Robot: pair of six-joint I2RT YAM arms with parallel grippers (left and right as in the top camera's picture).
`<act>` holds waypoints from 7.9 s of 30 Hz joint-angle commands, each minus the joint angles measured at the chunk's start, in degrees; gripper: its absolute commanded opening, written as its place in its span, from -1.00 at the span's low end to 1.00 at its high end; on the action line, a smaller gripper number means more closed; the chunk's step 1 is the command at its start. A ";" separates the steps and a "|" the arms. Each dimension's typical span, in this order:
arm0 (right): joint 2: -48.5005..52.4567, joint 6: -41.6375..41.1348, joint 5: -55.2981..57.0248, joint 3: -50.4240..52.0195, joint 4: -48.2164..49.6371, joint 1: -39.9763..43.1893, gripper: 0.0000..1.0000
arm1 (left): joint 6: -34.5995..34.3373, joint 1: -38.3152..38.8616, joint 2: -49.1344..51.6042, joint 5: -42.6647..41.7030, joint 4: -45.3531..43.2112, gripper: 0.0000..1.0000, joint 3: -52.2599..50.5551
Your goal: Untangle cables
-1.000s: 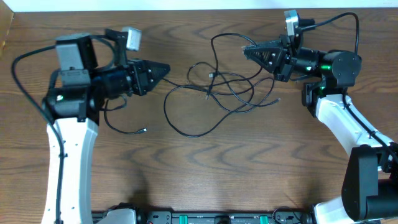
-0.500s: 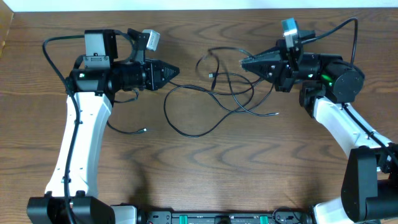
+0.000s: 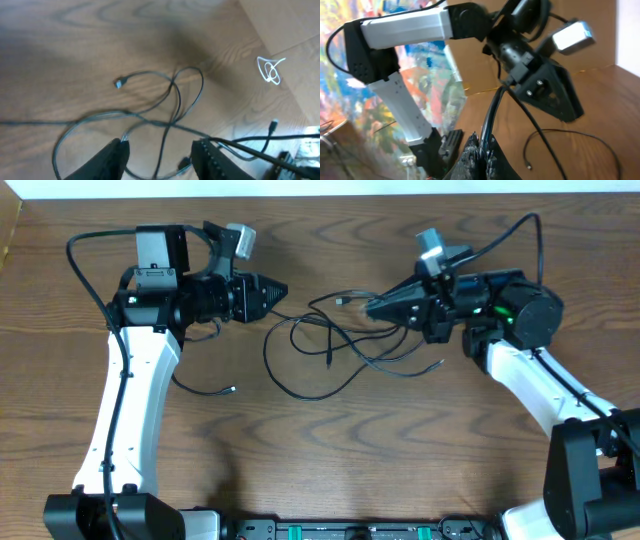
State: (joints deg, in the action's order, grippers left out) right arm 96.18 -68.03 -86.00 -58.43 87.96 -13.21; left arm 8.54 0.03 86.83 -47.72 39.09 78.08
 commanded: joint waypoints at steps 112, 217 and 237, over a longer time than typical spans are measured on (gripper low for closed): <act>-3.19 5.90 10.58 -0.52 2.29 -10.51 -0.98 | 45.79 8.15 9.88 4.74 6.69 0.33 -1.36; -3.19 11.56 12.79 -0.48 -40.24 0.87 -0.98 | -30.40 -18.36 13.09 13.27 -5.03 -0.85 -1.38; -3.19 17.49 41.92 -0.48 -85.57 6.86 -0.98 | -47.98 -21.29 13.09 5.95 -0.96 -0.85 -1.38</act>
State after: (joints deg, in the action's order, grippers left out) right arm 93.62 -47.68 -54.92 -58.57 4.89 -7.77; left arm -37.98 -19.90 99.66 -41.74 38.20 76.95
